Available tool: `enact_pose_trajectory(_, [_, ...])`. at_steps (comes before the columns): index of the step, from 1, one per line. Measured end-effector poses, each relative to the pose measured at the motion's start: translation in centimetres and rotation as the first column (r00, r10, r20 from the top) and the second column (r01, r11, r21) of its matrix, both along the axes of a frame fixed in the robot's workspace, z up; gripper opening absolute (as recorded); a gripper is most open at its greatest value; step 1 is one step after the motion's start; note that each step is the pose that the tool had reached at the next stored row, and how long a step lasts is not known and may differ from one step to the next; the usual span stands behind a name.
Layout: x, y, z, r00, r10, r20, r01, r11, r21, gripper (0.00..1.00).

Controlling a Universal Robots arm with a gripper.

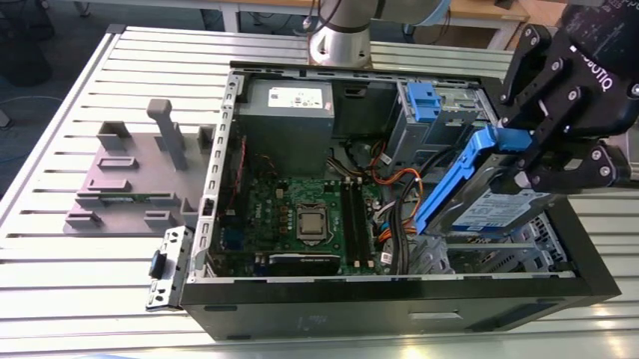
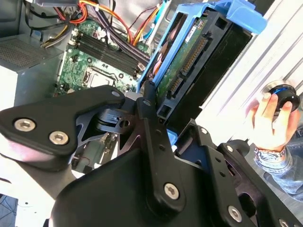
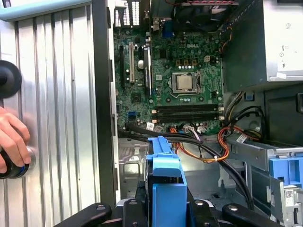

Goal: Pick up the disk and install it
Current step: 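Pick up the disk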

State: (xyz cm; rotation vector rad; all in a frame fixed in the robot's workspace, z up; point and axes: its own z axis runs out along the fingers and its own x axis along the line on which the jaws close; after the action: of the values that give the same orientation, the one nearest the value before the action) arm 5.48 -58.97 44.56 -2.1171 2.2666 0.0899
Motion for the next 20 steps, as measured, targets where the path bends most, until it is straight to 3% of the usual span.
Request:
enact_pose_trajectory(13, [2.95,-0.03,-0.26,1.0,0.0,0.0,0.0,0.9999,0.0123,0.36])
enact_pose_trajectory(17, [3.6,-0.05,-0.49,1.0,0.0,-0.0003,0.0,0.9999,0.0164,0.36])
enact_pose_trajectory(20, [3.66,-0.16,-0.72,1.0,0.0,-0.0003,0.0,0.9998,0.0196,0.36])
